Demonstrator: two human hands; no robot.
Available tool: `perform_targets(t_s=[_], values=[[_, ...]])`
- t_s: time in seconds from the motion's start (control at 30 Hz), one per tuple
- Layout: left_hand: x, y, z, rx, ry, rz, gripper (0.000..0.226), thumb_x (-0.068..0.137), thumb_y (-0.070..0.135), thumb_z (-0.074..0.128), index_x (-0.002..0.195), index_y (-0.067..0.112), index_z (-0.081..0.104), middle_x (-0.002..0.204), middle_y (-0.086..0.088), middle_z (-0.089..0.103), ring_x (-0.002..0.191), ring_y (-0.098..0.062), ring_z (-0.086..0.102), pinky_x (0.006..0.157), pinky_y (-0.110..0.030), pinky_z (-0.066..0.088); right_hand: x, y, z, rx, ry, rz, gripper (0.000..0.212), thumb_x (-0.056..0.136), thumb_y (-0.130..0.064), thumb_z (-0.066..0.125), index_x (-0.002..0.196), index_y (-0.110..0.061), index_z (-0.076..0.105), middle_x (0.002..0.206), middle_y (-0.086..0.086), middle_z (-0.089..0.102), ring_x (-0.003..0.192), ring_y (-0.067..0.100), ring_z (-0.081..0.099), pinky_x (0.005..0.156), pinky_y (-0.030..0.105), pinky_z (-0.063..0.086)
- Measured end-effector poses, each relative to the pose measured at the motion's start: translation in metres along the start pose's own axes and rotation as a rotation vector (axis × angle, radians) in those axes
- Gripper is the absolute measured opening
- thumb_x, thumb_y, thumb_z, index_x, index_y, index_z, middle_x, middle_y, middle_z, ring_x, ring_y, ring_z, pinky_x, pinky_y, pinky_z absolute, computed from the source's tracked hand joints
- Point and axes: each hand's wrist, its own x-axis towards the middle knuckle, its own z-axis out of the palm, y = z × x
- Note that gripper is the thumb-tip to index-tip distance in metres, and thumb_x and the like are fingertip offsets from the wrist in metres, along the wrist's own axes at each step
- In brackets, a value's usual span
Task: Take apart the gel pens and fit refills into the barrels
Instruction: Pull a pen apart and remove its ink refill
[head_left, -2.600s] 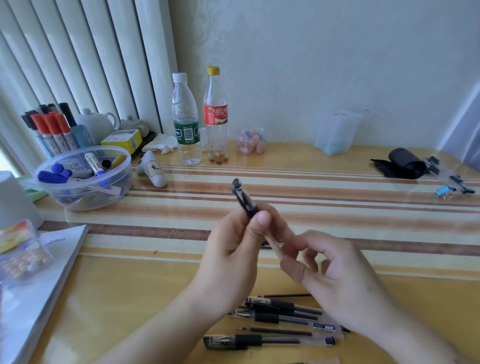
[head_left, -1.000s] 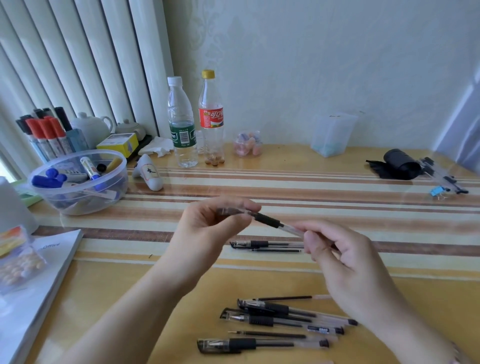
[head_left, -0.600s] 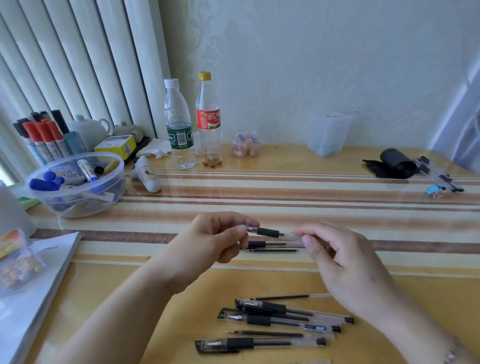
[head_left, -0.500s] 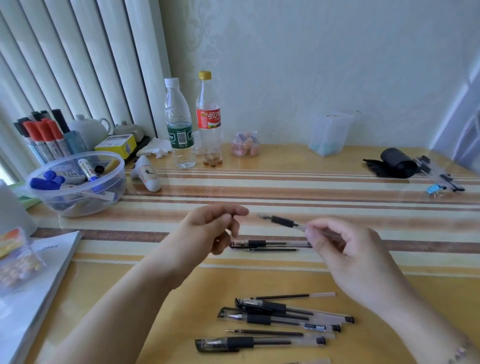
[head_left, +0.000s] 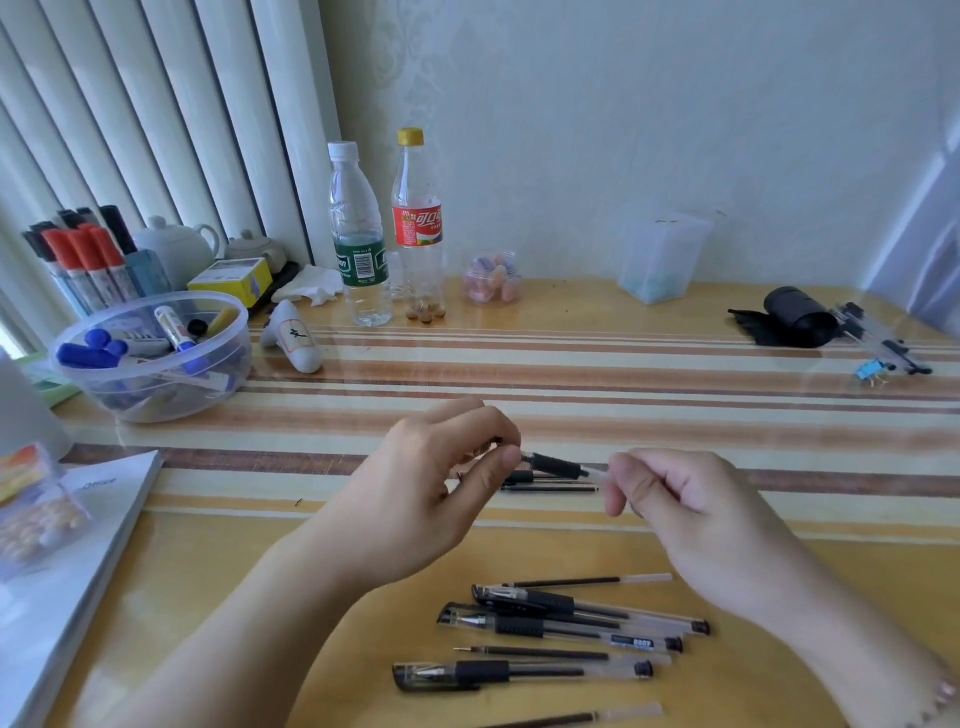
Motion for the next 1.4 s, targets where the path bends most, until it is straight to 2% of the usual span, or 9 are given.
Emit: perform_targets(t_s=[0.17,0.3,0.4,0.6,0.8,0.9,1.0,1.2,1.4], values=[[0.000,0.004,0.004,0.007,-0.075,0.000,0.022,0.101,0.021,0.044,0.081,0.017,0.052,0.066,0.014,0.045,0.060,-0.007,0.044,0.057,-0.013,0.030,-0.001,0.005,0.002,-0.126,0.113,-0.098,0.035,0.085,-0.059,0.042,0.066,-0.037,0.063,0.041,-0.003,0.042,0.040,0.005,0.037,0.047,0.027,0.040],[-0.001,0.003,0.004,-0.051,-0.085,-0.014,0.029,0.101,0.023,0.043,0.075,0.011,0.051,0.061,0.005,0.043,0.054,-0.013,0.040,0.053,-0.015,0.028,0.000,0.008,0.003,-0.162,0.234,-0.208,0.036,0.089,-0.058,0.048,0.086,-0.034,0.075,0.073,-0.011,0.075,0.072,0.009,0.070,0.063,0.034,0.059],[-0.001,0.000,0.005,-0.057,-0.110,-0.024,0.033,0.102,0.024,0.042,0.074,0.010,0.049,0.062,0.002,0.044,0.054,-0.013,0.040,0.053,-0.017,0.028,0.002,0.008,0.003,-0.162,0.225,-0.230,0.039,0.087,-0.063,0.043,0.082,-0.038,0.073,0.064,-0.004,0.072,0.061,0.015,0.067,0.057,0.038,0.058],[0.000,0.000,0.001,-0.010,-0.136,0.024,0.029,0.100,0.035,0.044,0.082,0.017,0.057,0.075,0.008,0.053,0.070,-0.013,0.051,0.061,-0.021,0.040,0.003,0.009,0.001,-0.221,0.095,-0.169,0.045,0.089,-0.055,0.036,0.062,-0.025,0.057,0.036,-0.008,0.038,0.036,0.010,0.034,0.042,0.017,0.028],[-0.001,0.004,0.008,-0.128,-0.128,-0.025,0.037,0.100,0.020,0.046,0.066,0.007,0.041,0.061,-0.001,0.038,0.058,-0.015,0.036,0.056,-0.019,0.028,0.001,0.009,0.000,-0.260,0.211,-0.314,0.036,0.094,-0.049,0.044,0.075,-0.033,0.070,0.052,-0.031,0.054,0.054,-0.001,0.057,0.048,0.011,0.043],[-0.001,0.003,0.010,-0.186,-0.118,-0.040,0.042,0.101,0.025,0.044,0.064,0.007,0.036,0.060,0.005,0.032,0.055,-0.010,0.031,0.054,-0.018,0.026,0.002,0.009,0.002,-0.297,0.299,-0.414,0.031,0.091,-0.042,0.052,0.081,-0.024,0.076,0.069,-0.018,0.067,0.061,0.005,0.063,0.048,0.030,0.052],[0.000,0.000,0.008,-0.250,-0.090,-0.075,0.044,0.098,0.038,0.041,0.063,0.011,0.038,0.059,0.010,0.032,0.052,-0.007,0.030,0.051,-0.021,0.026,0.004,0.008,0.004,-0.239,0.365,-0.483,0.022,0.086,-0.037,0.062,0.083,-0.020,0.076,0.075,-0.014,0.069,0.068,0.004,0.065,0.053,0.026,0.053],[0.002,-0.004,0.001,-0.260,-0.001,-0.084,0.048,0.097,0.041,0.043,0.061,0.009,0.039,0.058,0.007,0.032,0.052,-0.009,0.030,0.048,-0.027,0.026,0.006,0.011,0.003,-0.163,0.223,-0.355,0.054,0.094,-0.059,0.036,0.082,-0.019,0.069,0.065,-0.013,0.059,0.059,0.011,0.058,0.048,0.033,0.049],[0.001,-0.004,0.003,-0.271,-0.029,-0.116,0.049,0.097,0.042,0.042,0.063,0.007,0.045,0.058,0.003,0.036,0.053,-0.013,0.033,0.051,-0.030,0.029,0.005,0.012,0.001,-0.188,0.227,-0.264,0.021,0.081,-0.056,0.057,0.088,-0.037,0.050,0.074,-0.008,0.065,0.054,0.013,0.059,0.048,0.032,0.050]])
